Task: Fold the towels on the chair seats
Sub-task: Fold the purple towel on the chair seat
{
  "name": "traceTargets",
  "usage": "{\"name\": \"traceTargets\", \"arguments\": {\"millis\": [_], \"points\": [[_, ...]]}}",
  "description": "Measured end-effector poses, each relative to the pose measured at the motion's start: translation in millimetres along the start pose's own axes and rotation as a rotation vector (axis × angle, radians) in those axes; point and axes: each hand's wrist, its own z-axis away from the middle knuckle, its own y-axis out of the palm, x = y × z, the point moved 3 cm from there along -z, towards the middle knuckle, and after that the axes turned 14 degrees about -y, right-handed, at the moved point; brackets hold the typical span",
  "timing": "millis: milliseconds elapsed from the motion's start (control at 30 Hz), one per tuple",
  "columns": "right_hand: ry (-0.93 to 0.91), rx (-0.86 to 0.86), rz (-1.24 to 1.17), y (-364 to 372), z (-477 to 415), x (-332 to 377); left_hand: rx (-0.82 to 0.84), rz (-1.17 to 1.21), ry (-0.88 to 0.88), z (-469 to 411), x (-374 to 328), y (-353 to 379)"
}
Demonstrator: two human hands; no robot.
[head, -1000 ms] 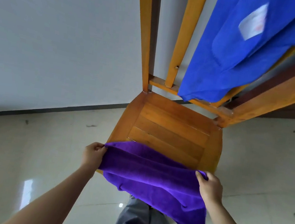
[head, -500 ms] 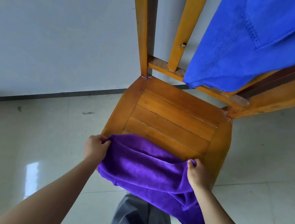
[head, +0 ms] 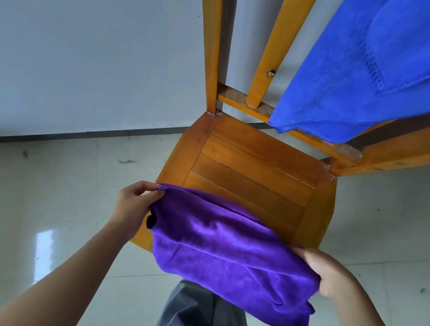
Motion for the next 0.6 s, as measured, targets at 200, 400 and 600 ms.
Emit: {"name": "traceTargets", "arguments": {"millis": [200, 400, 600], "points": [[-0.228, -0.084, -0.440, 0, 1, 4, 0.040, 0.065, -0.034, -7, -5, -9], [-0.725, -0.240, -0.457, 0, 16, 12, -0.012, 0.040, -0.029, -14, -6, -5], [-0.640, -0.375, -0.130, -5, -10, -1, -0.071, -0.105, 0.019, -16, -15, 2]]}}
